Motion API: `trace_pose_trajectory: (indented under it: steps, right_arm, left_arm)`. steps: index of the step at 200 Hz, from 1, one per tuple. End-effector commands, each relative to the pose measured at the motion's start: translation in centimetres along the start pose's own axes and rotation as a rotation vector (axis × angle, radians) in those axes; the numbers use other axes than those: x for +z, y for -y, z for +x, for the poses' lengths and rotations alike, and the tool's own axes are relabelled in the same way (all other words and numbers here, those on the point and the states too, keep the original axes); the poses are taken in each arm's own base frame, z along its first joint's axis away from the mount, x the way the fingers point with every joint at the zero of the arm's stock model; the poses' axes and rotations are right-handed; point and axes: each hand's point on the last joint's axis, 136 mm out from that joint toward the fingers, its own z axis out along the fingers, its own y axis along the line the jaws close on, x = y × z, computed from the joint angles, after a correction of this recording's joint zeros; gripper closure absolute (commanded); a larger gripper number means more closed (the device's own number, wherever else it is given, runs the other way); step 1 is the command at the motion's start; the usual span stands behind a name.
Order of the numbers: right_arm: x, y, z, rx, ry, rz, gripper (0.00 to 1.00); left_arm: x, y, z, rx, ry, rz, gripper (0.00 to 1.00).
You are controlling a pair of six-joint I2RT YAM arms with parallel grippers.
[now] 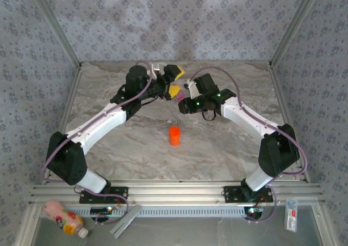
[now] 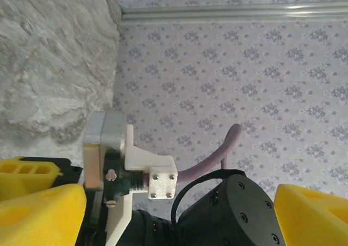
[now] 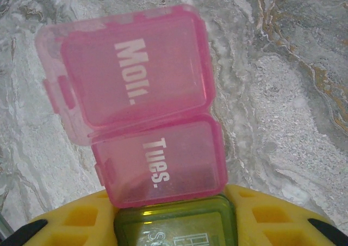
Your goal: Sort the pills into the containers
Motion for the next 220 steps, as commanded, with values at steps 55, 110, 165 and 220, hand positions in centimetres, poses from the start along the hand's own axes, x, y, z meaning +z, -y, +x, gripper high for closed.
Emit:
trace_pose_trajectory:
  steps: [55,110,165,220]
  right_arm:
    - [1.0,8.0,6.0,0.016,-0.155,0.203,0.64]
    - [2.9,9.8,10.5,-0.068,-0.298,0.275,0.61]
    - [6.1,9.3,7.1,-0.212,-0.311,0.218,0.58]
    - [9.2,8.0,4.3,-0.399,-0.382,0.179,0.56]
  left_arm:
    - [-6.4,-4.8,-4.8,0.134,0.183,-0.211,0.06]
    - [-6.8,-9.2,-4.7,0.145,0.158,-0.318,0.04]
    - [-6.7,-11.8,-5.4,0.166,0.137,-0.418,0.02]
    - [-7.4,-13.5,-6.9,0.135,0.166,-0.455,0.02]
